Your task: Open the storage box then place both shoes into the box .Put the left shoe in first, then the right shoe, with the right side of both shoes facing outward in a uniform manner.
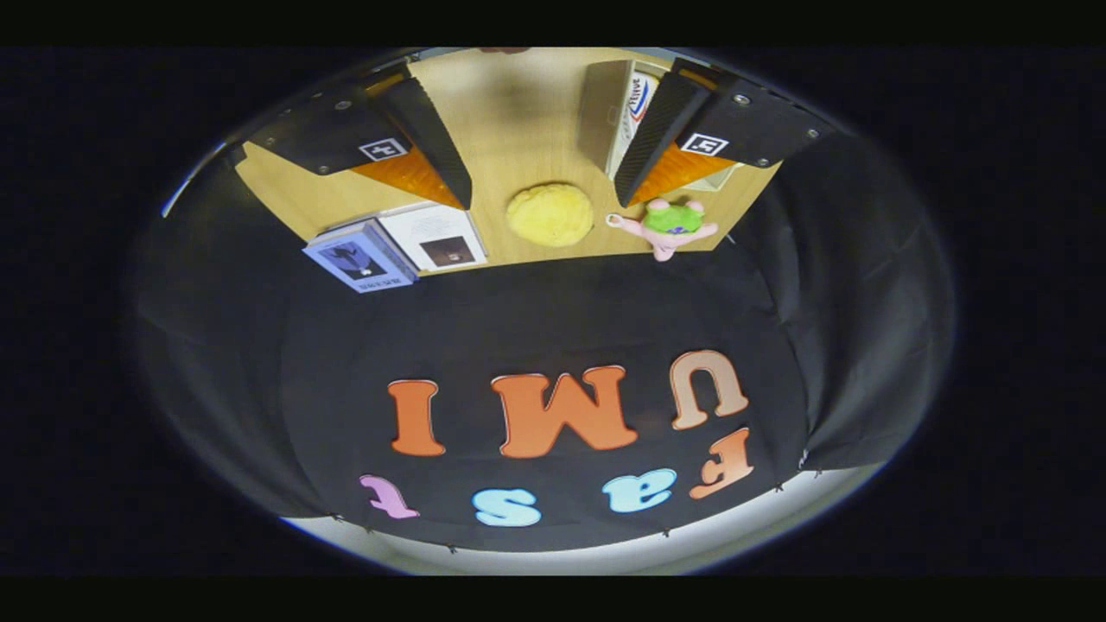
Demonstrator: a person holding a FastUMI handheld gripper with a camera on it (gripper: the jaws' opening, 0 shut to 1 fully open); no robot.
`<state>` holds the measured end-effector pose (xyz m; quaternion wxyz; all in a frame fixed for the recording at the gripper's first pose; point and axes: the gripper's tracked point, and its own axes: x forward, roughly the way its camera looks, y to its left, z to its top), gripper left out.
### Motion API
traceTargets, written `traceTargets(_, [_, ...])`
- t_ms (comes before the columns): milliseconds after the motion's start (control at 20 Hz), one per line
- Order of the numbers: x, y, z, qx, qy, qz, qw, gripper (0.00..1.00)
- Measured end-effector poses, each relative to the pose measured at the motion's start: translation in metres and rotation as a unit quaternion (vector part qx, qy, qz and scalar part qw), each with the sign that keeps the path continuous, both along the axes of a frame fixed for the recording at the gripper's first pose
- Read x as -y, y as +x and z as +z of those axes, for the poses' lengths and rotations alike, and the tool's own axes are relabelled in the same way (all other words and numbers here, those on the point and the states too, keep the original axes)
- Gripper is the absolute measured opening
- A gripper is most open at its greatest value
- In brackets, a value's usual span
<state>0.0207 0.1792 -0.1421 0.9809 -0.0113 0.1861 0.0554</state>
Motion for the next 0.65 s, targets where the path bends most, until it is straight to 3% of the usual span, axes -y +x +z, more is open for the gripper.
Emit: traceTargets(650, [0.111,-0.007,0.112,0.101,-0.028,-0.007,0.994,0.99])
